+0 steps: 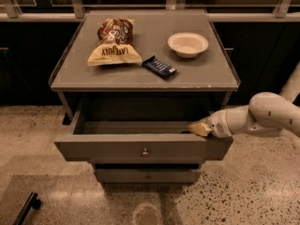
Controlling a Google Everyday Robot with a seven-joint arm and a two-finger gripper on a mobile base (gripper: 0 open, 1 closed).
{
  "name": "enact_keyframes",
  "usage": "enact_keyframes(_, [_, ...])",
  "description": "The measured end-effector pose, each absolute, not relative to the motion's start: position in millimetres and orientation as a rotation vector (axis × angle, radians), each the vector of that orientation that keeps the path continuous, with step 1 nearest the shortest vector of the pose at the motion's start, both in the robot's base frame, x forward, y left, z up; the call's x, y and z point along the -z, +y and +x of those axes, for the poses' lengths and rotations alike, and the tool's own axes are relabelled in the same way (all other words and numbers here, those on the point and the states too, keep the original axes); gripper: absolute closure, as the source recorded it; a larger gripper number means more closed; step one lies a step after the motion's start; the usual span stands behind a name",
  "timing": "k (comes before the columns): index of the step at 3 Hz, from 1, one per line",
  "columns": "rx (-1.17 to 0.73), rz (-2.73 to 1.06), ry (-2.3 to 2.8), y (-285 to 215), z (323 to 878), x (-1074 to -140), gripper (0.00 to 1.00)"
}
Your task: Open top drawer
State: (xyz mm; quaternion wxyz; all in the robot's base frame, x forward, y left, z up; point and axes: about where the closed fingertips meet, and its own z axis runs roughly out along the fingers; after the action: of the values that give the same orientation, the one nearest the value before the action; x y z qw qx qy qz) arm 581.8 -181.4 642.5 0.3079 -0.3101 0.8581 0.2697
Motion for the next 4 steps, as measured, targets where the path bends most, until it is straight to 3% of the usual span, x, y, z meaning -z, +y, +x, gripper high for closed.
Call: enact_keyframes(4, [-0.722, -0.843, 2.268, -178, 545, -646, 1.0])
